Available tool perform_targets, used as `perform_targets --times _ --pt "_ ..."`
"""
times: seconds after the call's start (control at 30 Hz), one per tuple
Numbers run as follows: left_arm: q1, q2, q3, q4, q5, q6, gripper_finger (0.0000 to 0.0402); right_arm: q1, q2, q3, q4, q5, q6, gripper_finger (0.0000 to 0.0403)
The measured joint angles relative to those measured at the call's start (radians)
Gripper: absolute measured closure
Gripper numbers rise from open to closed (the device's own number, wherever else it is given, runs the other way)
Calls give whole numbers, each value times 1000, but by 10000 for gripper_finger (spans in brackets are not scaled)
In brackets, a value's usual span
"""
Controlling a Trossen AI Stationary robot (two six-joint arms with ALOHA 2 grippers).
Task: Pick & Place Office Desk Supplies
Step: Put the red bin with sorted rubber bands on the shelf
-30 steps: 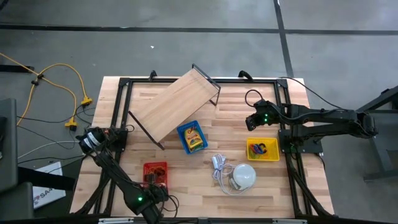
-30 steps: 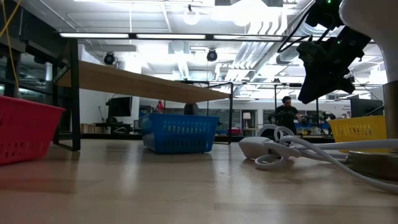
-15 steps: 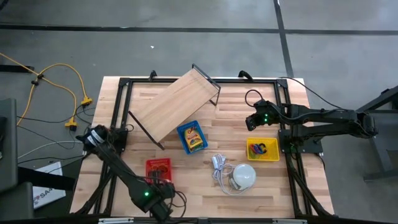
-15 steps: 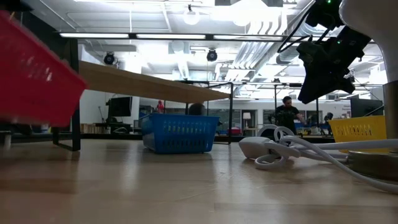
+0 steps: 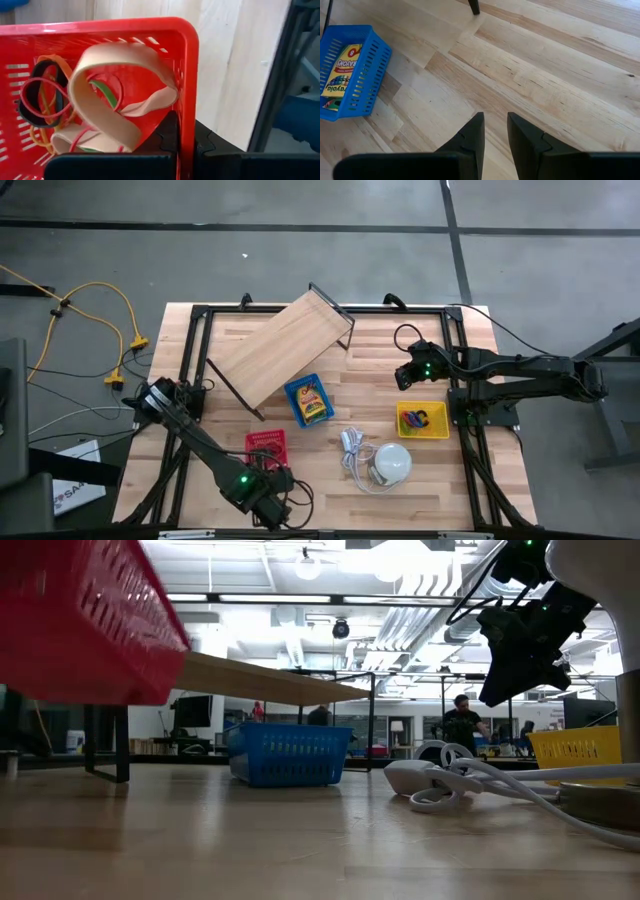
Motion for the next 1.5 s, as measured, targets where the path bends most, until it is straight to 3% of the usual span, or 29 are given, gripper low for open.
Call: perform_targets --times 0.5,1.07,1.5 --pt "50 0 80 8 -87 -1 401 0 0 0 0 0 0 332" --pt "291 0 250 -67 -54 -27 401 0 0 0 0 0 0 332" --pt "365 0 393 -207 -37 -90 401 0 0 0 0 0 0 332"
